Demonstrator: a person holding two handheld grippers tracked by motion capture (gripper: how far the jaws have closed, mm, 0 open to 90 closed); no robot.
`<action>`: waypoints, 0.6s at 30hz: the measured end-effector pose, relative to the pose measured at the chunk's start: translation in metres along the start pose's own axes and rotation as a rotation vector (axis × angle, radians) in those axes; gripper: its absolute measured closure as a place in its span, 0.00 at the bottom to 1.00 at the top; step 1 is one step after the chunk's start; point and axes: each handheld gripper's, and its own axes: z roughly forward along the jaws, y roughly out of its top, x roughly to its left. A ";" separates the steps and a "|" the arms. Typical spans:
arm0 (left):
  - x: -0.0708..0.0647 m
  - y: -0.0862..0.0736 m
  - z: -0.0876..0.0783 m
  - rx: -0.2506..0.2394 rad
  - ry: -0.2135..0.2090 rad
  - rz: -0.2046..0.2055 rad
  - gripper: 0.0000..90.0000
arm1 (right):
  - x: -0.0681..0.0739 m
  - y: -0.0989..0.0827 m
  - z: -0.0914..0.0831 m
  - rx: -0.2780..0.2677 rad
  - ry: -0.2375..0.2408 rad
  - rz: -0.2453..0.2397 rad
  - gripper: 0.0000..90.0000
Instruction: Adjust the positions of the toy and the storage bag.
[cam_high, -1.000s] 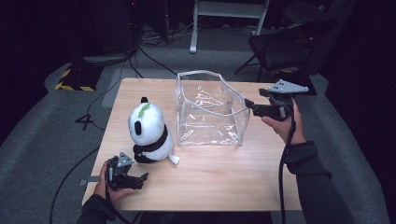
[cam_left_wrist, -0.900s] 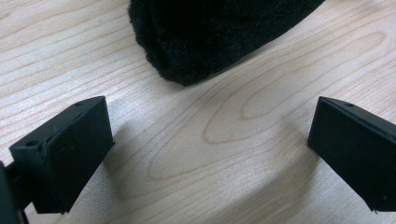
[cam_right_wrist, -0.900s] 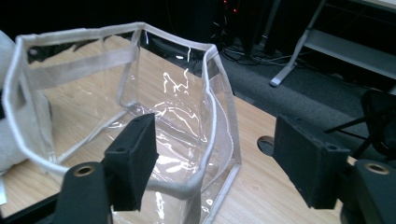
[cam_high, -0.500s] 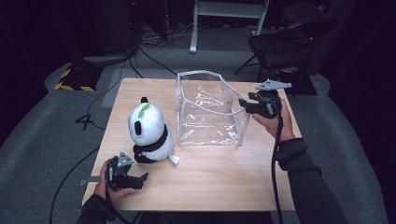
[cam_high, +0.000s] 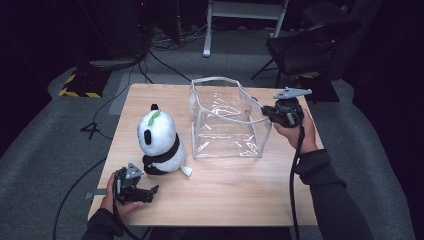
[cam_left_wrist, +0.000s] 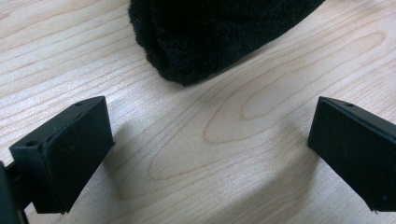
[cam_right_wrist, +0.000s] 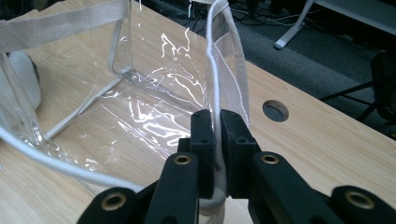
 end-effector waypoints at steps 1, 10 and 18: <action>0.000 0.000 0.000 0.000 0.001 0.000 0.00 | 0.000 -0.002 -0.003 0.000 0.000 -0.004 0.94; -0.001 0.003 0.002 0.002 0.007 -0.009 0.00 | 0.007 -0.026 -0.037 -0.007 0.003 -0.015 0.94; -0.002 0.009 0.007 0.003 0.002 -0.008 0.00 | 0.011 -0.044 -0.059 -0.017 0.026 0.007 0.93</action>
